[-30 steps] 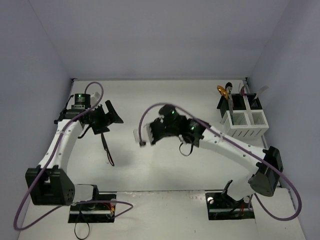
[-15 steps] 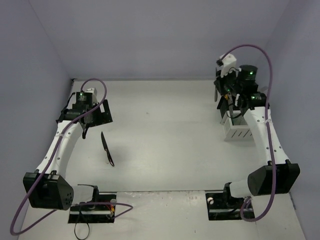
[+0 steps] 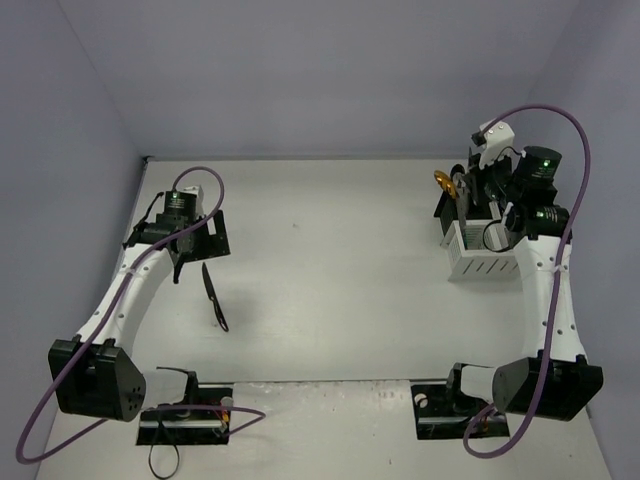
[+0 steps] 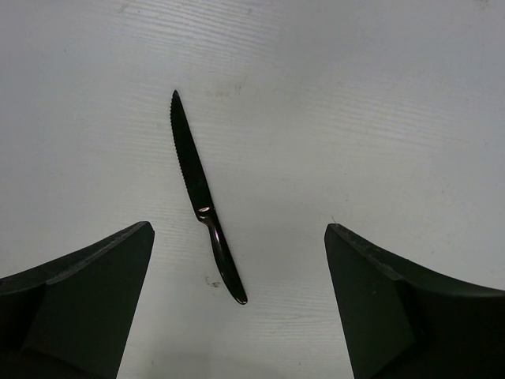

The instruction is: Sort the eating utensils into containers

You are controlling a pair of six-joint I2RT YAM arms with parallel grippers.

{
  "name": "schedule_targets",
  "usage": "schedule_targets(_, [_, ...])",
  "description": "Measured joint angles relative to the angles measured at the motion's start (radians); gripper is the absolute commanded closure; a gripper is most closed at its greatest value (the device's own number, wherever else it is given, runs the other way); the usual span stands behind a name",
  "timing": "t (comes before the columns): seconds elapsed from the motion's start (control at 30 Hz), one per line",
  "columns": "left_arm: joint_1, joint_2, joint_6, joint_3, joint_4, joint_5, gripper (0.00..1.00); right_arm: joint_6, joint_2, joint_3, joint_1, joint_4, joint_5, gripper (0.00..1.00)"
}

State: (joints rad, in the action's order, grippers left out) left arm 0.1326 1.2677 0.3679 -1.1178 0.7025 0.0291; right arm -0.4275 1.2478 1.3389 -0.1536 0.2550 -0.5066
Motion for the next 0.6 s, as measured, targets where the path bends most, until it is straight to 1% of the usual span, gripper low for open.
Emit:
schedule_targets(0.2, [0.0, -0.018, 0.0, 0.016, 0.013, -0.012, 0.13, -0.069, 0.008, -0.049, -0.077, 0.02, -0.017, 1.0])
schedule_targets(0.53, [-0.028, -0.018, 0.003, 0.016, 0.069, -0.03, 0.14, -0.157, 0.02, -0.135, -0.107, 0.02, -0.06, 1.0])
schedule_targets(0.57, [-0.035, -0.018, 0.005, 0.018, 0.072, -0.03, 0.14, -0.161, 0.023, -0.141, -0.108, 0.019, -0.064, 0.98])
schedule_targets(0.6, [-0.041, -0.017, 0.008, 0.021, 0.076, -0.029, 0.14, -0.166, 0.026, -0.147, -0.109, 0.019, -0.068, 0.91])
